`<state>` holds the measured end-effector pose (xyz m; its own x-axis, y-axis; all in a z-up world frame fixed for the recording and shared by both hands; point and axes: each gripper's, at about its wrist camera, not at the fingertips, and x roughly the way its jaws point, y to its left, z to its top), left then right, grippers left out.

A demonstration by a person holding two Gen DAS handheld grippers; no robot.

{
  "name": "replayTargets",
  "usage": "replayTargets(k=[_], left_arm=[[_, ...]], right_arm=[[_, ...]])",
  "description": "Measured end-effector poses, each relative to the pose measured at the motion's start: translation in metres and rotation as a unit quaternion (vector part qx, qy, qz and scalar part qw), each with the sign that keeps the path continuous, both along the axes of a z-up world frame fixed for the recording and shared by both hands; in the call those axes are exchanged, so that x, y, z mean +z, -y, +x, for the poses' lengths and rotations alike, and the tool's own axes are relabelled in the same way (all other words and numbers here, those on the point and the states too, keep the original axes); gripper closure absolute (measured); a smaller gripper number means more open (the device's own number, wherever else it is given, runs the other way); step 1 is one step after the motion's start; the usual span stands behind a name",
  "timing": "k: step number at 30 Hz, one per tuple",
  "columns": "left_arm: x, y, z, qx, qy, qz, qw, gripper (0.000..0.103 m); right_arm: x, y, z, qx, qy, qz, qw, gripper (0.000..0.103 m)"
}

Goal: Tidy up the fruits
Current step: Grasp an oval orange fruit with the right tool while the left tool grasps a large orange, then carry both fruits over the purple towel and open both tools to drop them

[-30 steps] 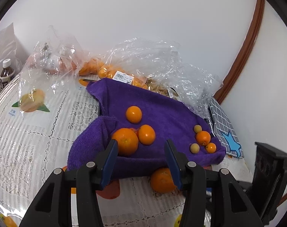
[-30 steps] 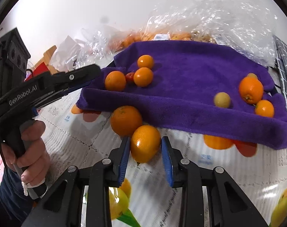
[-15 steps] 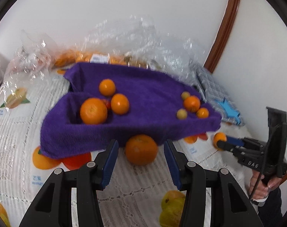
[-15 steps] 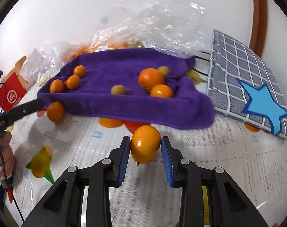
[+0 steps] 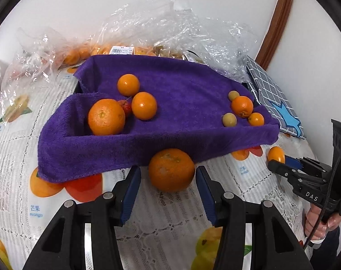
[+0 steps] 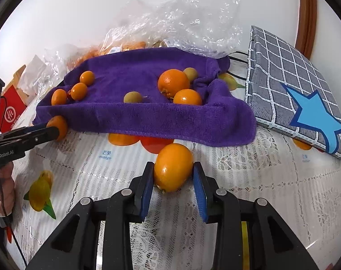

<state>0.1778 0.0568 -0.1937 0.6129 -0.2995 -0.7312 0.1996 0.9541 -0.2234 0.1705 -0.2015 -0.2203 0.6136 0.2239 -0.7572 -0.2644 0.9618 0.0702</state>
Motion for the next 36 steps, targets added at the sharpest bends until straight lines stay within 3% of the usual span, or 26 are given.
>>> replayTargets(k=[4, 9, 24, 36], left_arm=[[0.000, 0.000, 0.000, -0.001, 0.002, -0.002, 1.0000, 0.063], [0.001, -0.006, -0.001, 0.004, 0.007, -0.018, 0.9998, 0.063], [0.018, -0.013, -0.021, 0.009, 0.069, -0.063, 0.9956, 0.063], [0.025, -0.019, -0.030, 0.024, 0.096, -0.073, 0.9925, 0.064]], right_arm=[[0.000, 0.003, 0.002, 0.003, -0.001, 0.010, 1.000, 0.069], [0.000, 0.004, 0.001, 0.011, 0.003, 0.015, 1.000, 0.069], [0.009, 0.007, -0.012, 0.023, 0.034, 0.044, 0.998, 0.069], [0.016, 0.006, -0.024, 0.054, 0.057, 0.084, 0.993, 0.070]])
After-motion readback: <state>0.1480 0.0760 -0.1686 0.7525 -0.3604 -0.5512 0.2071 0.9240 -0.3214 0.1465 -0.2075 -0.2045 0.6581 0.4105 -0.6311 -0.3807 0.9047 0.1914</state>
